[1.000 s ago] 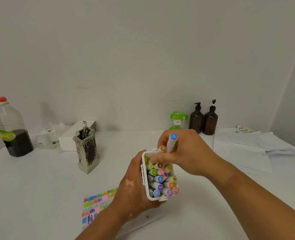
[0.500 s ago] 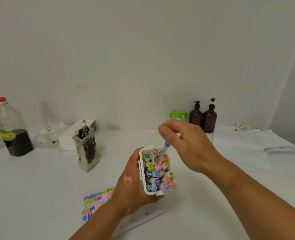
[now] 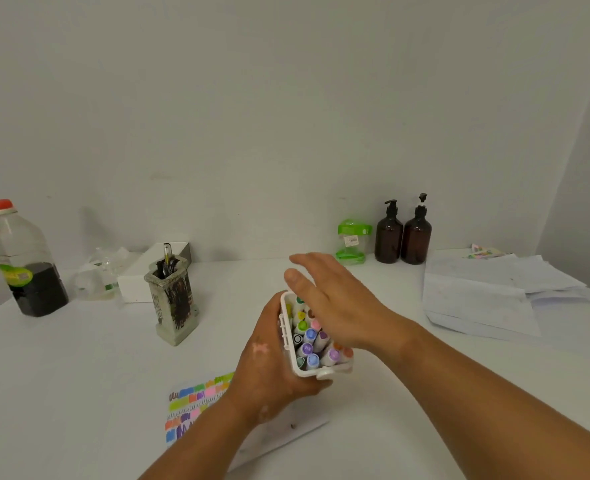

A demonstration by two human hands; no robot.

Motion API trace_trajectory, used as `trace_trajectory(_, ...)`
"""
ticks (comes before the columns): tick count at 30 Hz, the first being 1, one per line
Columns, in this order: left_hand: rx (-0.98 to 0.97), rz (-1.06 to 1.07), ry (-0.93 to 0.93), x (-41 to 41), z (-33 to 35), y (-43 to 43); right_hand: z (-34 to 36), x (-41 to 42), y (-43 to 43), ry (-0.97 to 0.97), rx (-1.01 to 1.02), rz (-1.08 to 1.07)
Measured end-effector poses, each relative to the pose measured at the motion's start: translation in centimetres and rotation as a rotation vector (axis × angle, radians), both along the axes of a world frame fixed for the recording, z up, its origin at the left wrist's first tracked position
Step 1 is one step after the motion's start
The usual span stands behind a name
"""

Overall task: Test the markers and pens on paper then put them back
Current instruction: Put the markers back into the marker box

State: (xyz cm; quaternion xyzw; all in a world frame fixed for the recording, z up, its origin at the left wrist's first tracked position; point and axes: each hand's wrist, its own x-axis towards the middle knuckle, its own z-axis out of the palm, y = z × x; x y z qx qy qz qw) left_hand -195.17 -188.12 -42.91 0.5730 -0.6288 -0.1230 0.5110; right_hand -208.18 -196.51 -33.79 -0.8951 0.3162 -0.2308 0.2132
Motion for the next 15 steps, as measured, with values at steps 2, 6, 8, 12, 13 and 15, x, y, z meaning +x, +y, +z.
trace_trajectory(2, -0.006, 0.005, 0.002, -0.2, 0.4, -0.2, -0.5, -0.8, 0.7, 0.076, -0.095, 0.02)
trace_trajectory(6, 0.032, -0.013, 0.009, -0.8, 1.1, -0.7, -2.2, -0.7, 1.1, 0.265, -0.215, -0.049)
trace_trajectory(8, 0.084, -0.017, 0.076, -0.2, 1.6, -1.0, -1.4, -0.7, 0.4, -0.033, -0.172, -0.096)
trace_trajectory(12, 0.201, 0.001, 0.275, 2.8, 3.6, -2.6, -1.0, -1.8, -1.2, -0.578, 0.2, -0.255)
trace_trajectory(13, 0.233, 0.015, 0.337, 4.0, 4.1, -3.2, -1.5, -2.1, -1.5, -0.578, 0.268, -0.291)
trace_trajectory(15, 0.287, 0.05, 0.416, 6.7, 5.0, -4.4, -3.5, -2.8, -1.7, -0.451, 0.33, -0.333)
